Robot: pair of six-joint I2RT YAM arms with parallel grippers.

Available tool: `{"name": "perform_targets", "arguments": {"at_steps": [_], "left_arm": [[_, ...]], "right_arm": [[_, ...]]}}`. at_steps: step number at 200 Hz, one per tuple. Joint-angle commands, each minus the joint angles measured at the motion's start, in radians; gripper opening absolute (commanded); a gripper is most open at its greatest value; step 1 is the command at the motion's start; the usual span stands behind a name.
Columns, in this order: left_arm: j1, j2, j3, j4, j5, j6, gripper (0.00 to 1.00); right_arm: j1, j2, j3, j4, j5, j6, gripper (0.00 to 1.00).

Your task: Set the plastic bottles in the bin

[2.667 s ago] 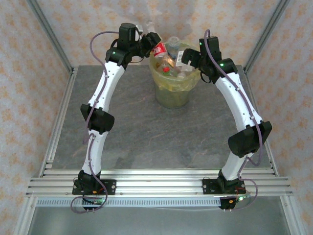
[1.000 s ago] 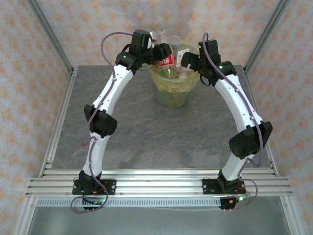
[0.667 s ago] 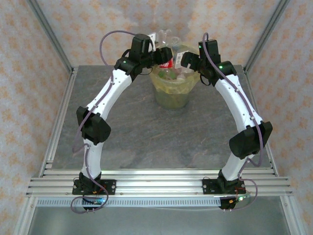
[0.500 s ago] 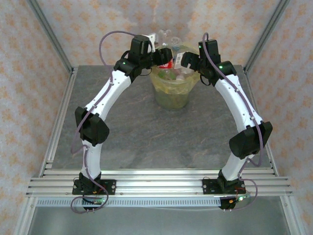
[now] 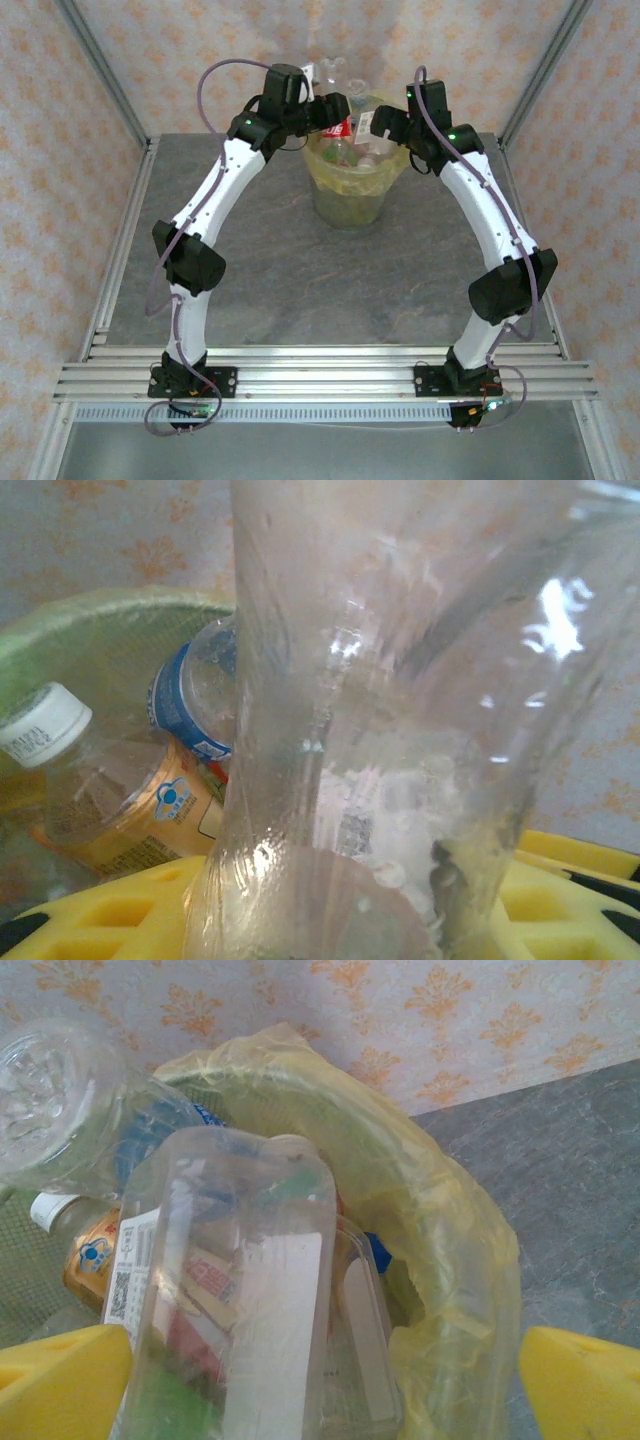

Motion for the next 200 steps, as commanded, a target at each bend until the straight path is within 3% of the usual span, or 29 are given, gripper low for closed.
{"name": "perform_targets", "arguments": {"at_steps": [1,54,93,149,165,200], "left_arm": [[0.026,0.042,0.063,-0.126,0.074,-0.123,0.52],[0.029,0.161,0.208,-0.219,0.147,-0.157,0.6],[0.031,0.127,0.203,-0.22,0.094,-0.131,0.87],[0.036,0.035,0.19,-0.262,-0.04,-0.081,0.9],[0.036,0.019,0.189,-0.271,-0.073,-0.073,0.97],[0.036,-0.005,0.19,-0.288,-0.109,-0.062,0.97]], "right_arm": [[0.004,-0.006,0.033,-0.003,0.018,-0.018,0.99],[0.003,-0.005,0.022,0.007,0.013,-0.012,0.99],[0.004,-0.006,0.027,0.003,0.018,-0.02,0.99],[0.004,-0.001,0.037,0.003,0.017,-0.023,0.99],[0.005,-0.001,0.039,0.003,0.012,-0.023,0.99],[0.004,-0.003,0.04,0.004,0.012,-0.024,0.99]]}}
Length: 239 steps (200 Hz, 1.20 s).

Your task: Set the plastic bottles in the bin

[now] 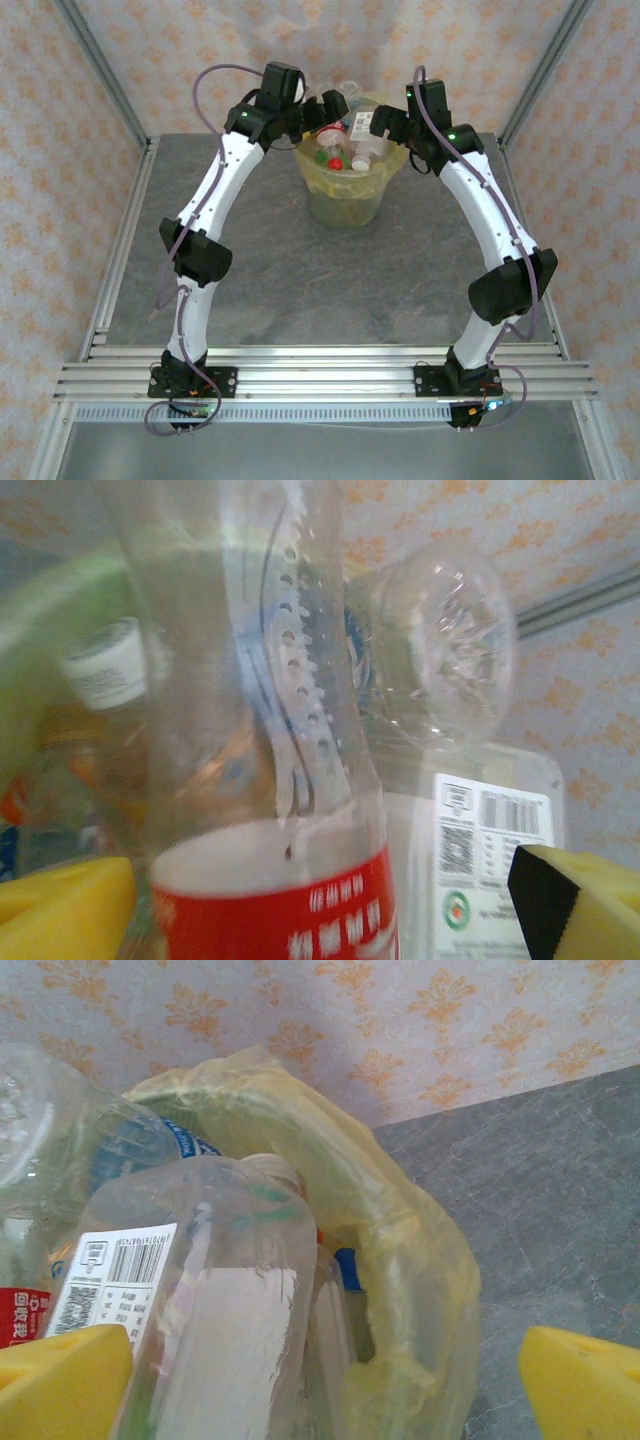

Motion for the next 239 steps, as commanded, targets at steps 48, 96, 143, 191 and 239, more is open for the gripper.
{"name": "perform_targets", "arguments": {"at_steps": [48,96,143,191,239], "left_arm": [[0.005,-0.108,0.019,-0.001,-0.174,0.04,0.96],[0.007,0.02,0.166,0.051,-0.283,0.091,0.85],[0.008,0.134,0.223,0.091,-0.217,0.091,0.83],[0.008,0.113,0.211,0.075,-0.202,0.104,0.83],[0.018,0.017,0.195,0.067,-0.192,0.074,0.86]], "right_arm": [[0.0,-0.006,0.036,0.016,-0.024,0.003,0.99],[0.002,0.002,0.04,0.033,-0.064,0.036,0.98],[0.006,0.003,0.045,0.025,-0.087,0.046,0.95],[0.051,-0.009,0.147,-0.082,0.003,-0.019,0.95],[0.145,0.038,0.257,-0.143,0.095,-0.06,0.94]]}}
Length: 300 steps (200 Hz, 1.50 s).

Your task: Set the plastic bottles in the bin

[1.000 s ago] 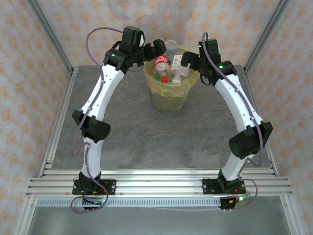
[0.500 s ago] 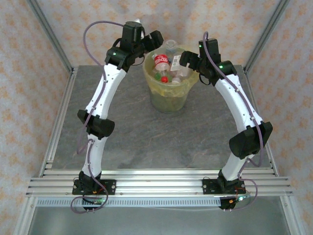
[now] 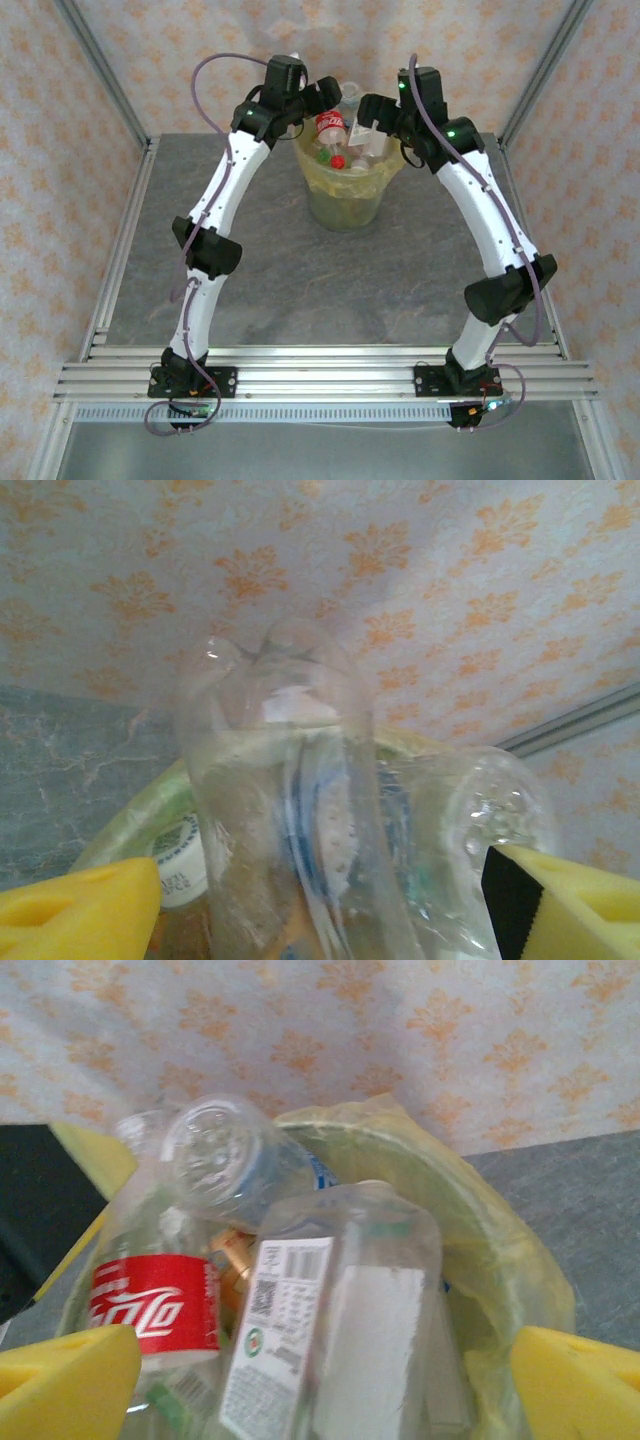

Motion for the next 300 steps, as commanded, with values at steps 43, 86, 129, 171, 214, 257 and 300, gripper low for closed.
{"name": "perform_targets", "arguments": {"at_steps": [43,86,129,171,214,257,300], "left_arm": [[0.07,-0.288,-0.193,-0.026,-0.111,-0.044,0.89],[0.137,-0.432,-0.511,0.061,-0.132,-0.072,0.89],[0.156,-0.441,-0.618,0.084,-0.126,-0.065,0.89],[0.156,-0.396,-0.626,0.095,-0.099,-0.061,0.88],[0.156,-0.288,-0.566,0.124,-0.012,-0.07,0.81],[0.148,-0.237,-0.516,0.13,0.046,-0.083,0.78],[0.148,-0.25,-0.516,0.128,0.041,-0.08,0.78]], "right_arm": [[0.132,0.226,0.352,-0.217,0.192,-0.08,0.92],[0.161,0.401,0.578,-0.296,0.208,-0.087,0.93],[0.173,0.453,0.583,-0.275,0.182,-0.086,0.93],[0.191,0.481,0.586,-0.264,0.214,-0.127,0.92],[0.205,0.48,0.597,-0.253,0.234,-0.166,0.85],[0.215,0.482,0.595,-0.267,0.211,-0.172,0.78],[0.215,0.513,0.595,-0.274,0.208,-0.157,0.71]]}}
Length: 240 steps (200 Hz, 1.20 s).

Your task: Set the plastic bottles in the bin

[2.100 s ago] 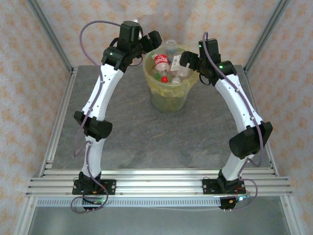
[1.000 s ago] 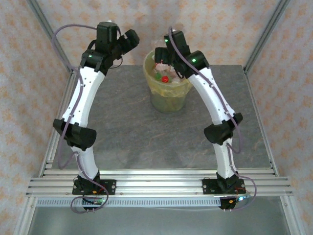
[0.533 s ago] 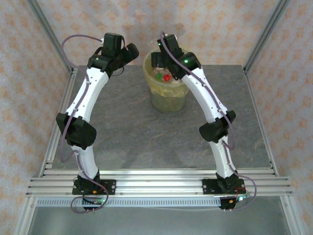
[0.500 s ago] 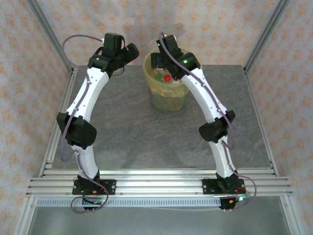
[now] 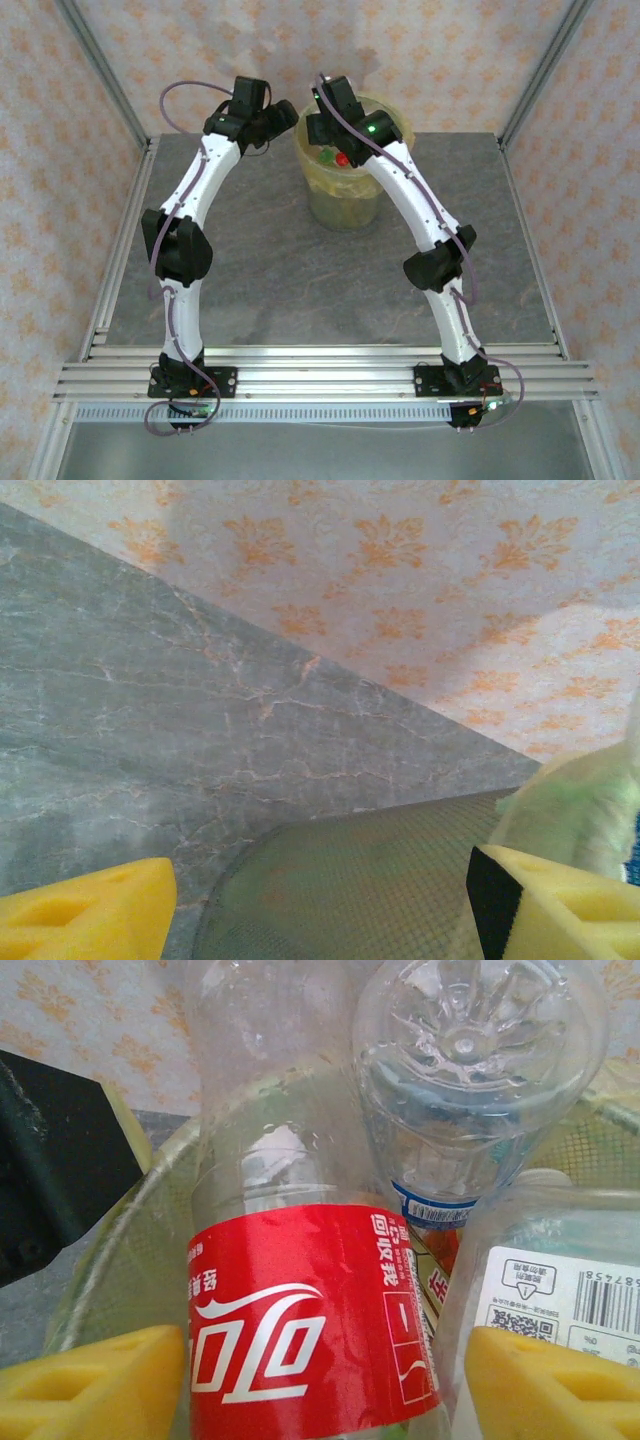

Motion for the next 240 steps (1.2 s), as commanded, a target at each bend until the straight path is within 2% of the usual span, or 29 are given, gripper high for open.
{"name": "perform_targets", "arguments": {"at_steps": [1,30,71,140,240], "left_arm": [[-0.006,-0.043,0.032,0.011,0.014,0.001,0.78],[-0.006,-0.049,0.025,0.009,0.011,0.003,0.78],[-0.006,-0.051,0.021,0.015,0.013,-0.002,0.78],[-0.007,-0.055,0.02,0.002,-0.005,0.009,0.78],[-0.007,-0.058,0.027,-0.005,-0.017,0.009,0.78]], "right_arm": [[0.006,0.033,0.03,-0.026,0.011,0.001,0.71],[0.006,0.033,0.04,-0.029,0.005,0.002,0.54],[0.005,-0.002,0.074,-0.046,0.009,0.0,0.44],[0.005,-0.098,0.078,-0.084,-0.023,0.023,0.41],[0.001,-0.101,0.078,-0.202,-0.05,0.003,0.46]]}}
